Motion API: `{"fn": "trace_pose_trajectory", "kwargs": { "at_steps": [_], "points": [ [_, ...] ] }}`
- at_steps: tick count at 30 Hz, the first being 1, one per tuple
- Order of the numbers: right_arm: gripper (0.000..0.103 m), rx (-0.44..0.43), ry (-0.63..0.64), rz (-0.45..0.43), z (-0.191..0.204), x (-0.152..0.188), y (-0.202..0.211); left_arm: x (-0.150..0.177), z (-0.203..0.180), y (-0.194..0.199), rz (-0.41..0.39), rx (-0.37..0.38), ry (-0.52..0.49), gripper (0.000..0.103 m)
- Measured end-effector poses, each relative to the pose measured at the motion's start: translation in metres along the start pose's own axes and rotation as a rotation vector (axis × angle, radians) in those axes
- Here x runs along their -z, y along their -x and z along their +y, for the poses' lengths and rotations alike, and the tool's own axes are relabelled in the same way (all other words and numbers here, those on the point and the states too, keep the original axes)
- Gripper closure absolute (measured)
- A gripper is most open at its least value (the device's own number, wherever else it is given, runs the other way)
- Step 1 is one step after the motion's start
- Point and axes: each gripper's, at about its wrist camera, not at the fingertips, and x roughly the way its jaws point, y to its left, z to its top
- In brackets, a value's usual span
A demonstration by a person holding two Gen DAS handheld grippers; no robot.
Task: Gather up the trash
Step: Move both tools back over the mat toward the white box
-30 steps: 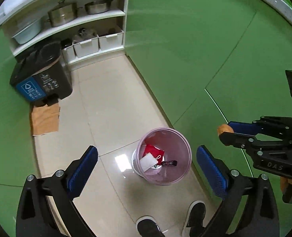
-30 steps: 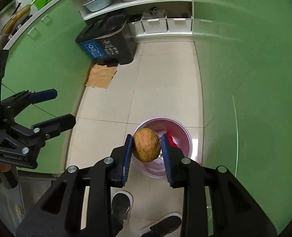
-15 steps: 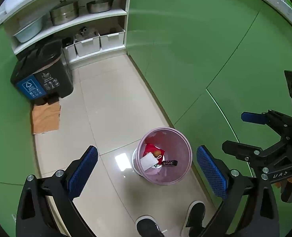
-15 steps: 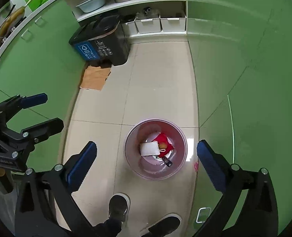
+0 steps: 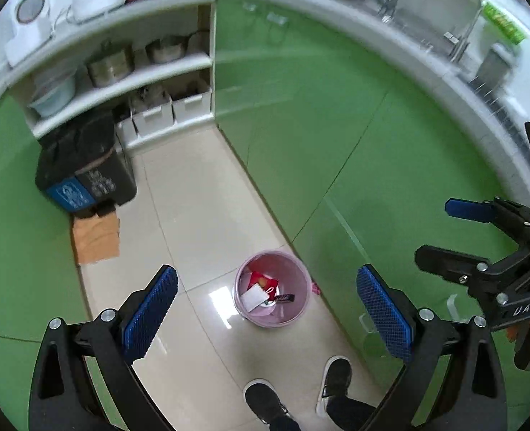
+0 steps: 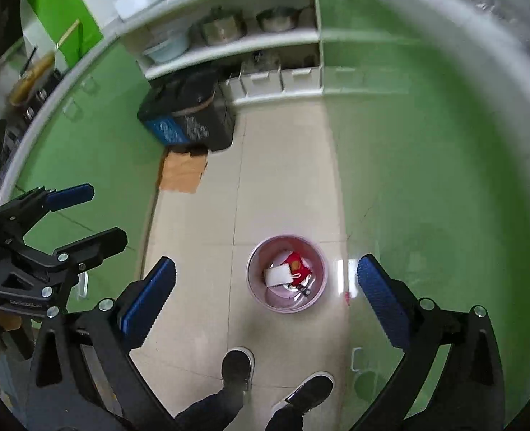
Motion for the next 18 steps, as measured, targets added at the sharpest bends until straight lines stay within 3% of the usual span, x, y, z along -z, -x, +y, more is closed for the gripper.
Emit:
{"fn": "trace_pose_trajectory", "kwargs": {
  "at_steps": [9, 18],
  "points": [
    [0.003, 0.113, -0.099, -0.128, -0.043, -0.016, 0.16, -0.063, -0.074, 0.102, -0.071, 0.052, -0.127, 0.007],
    [0.003, 0.268, -0.268, -0.207, -0.127, 0.027, 0.256, -0.108, -0.177, 0.127, -0.112, 0.175, -0.295, 0.007]
  ]
}}
